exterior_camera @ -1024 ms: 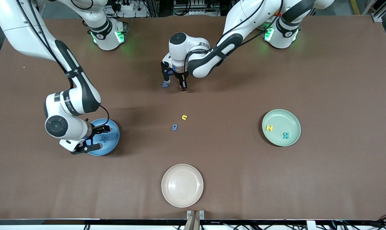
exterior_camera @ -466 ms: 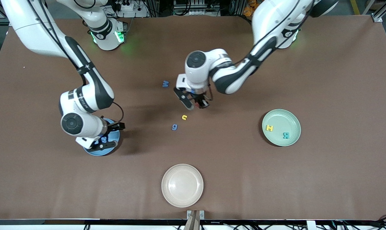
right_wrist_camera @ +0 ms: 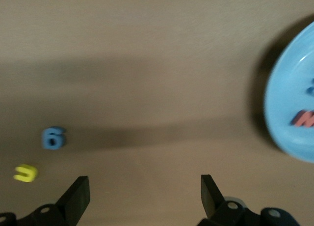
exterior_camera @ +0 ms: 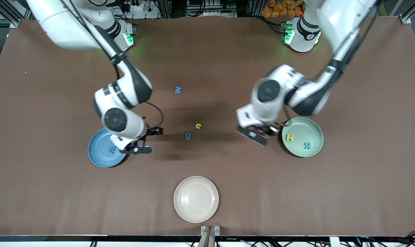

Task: Sort upper and lower case letters into plates
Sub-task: 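Carry the pink Q to the green plate while the right gripper descends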

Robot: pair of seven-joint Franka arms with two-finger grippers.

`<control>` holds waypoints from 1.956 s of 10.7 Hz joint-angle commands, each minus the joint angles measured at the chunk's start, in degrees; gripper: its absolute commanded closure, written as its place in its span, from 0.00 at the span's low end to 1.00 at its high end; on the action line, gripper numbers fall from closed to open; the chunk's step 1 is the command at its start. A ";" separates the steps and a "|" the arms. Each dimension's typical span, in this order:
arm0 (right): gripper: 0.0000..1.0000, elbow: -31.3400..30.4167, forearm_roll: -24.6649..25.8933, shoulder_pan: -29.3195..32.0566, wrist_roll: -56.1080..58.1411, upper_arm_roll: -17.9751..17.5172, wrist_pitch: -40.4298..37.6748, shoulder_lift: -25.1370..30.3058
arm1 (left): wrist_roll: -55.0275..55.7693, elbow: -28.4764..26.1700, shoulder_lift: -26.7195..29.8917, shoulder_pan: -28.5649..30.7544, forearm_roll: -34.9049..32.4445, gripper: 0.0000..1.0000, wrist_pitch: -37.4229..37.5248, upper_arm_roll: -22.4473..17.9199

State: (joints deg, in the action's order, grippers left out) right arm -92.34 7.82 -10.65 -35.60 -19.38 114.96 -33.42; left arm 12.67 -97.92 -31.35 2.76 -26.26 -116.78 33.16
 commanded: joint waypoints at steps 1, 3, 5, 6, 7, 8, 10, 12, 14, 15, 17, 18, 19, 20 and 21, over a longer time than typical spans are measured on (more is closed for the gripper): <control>0.00 3.91 -0.62 -4.62 -11.97 0.39 1.66 -3.83 | -0.71 -2.88 -1.33 8.10 1.74 1.00 1.11 0.68; 0.00 5.68 -0.35 -8.50 -21.74 0.57 4.73 -6.29 | -0.80 -2.80 -1.52 10.41 1.82 1.00 1.46 0.59; 0.00 5.77 -0.27 -10.88 -26.25 0.66 7.90 -7.97 | -1.33 -2.62 -3.70 14.45 2.08 0.76 1.55 0.76; 0.00 5.94 -0.35 -11.58 -28.62 0.66 9.74 -9.10 | -1.24 -2.71 -3.45 14.46 3.04 0.01 1.55 0.85; 0.00 7.16 -0.18 -12.98 -31.60 0.75 10.97 -10.42 | -1.24 -2.28 -2.84 14.55 3.49 0.00 1.73 1.03; 0.00 8.74 -0.09 -13.95 -32.76 0.83 10.64 -11.74 | -1.15 -2.01 -1.62 13.68 3.49 0.00 2.68 1.03; 0.00 9.37 0.09 -14.67 -32.95 1.10 10.55 -12.63 | -1.50 0.35 1.72 14.46 3.49 0.00 6.10 2.77; 0.00 9.37 0.09 -15.80 -34.96 2.23 10.55 -13.24 | -2.03 6.57 4.18 14.81 5.50 0.00 11.80 4.01; 0.00 9.37 0.00 -18.61 -35.41 5.04 10.55 -13.51 | -2.03 12.82 6.99 14.81 8.50 0.00 18.57 4.37; 0.00 9.37 0.00 -19.41 -35.85 5.66 10.55 -13.86 | -2.03 14.85 8.31 14.90 8.59 0.00 21.21 4.54; 0.00 9.37 0.09 -20.55 -37.96 6.02 11.16 -14.48 | -2.30 15.57 11.82 15.43 10.08 0.00 22.91 4.28; 0.00 9.37 0.17 -20.56 -37.96 6.11 11.25 -14.56 | -2.30 15.66 13.06 15.78 10.95 0.00 23.00 4.45; 0.00 9.37 0.17 -20.56 -38.13 6.11 11.25 -14.57 | -2.30 15.66 14.03 16.48 12.44 0.00 23.95 4.46; 0.00 9.37 0.17 -20.56 -38.31 6.11 11.34 -14.48 | -2.73 16.01 14.56 16.83 14.02 0.00 24.49 4.20; 0.00 9.37 0.17 -20.56 -39.53 6.11 11.43 -14.48 | -4.56 16.53 16.48 15.97 15.34 0.00 24.84 2.97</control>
State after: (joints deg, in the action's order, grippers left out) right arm -84.51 7.88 -30.57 -73.03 -13.75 126.45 -47.14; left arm 11.41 -81.57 -17.79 18.48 -13.76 -93.27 37.07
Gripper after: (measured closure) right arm 0.000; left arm 0.000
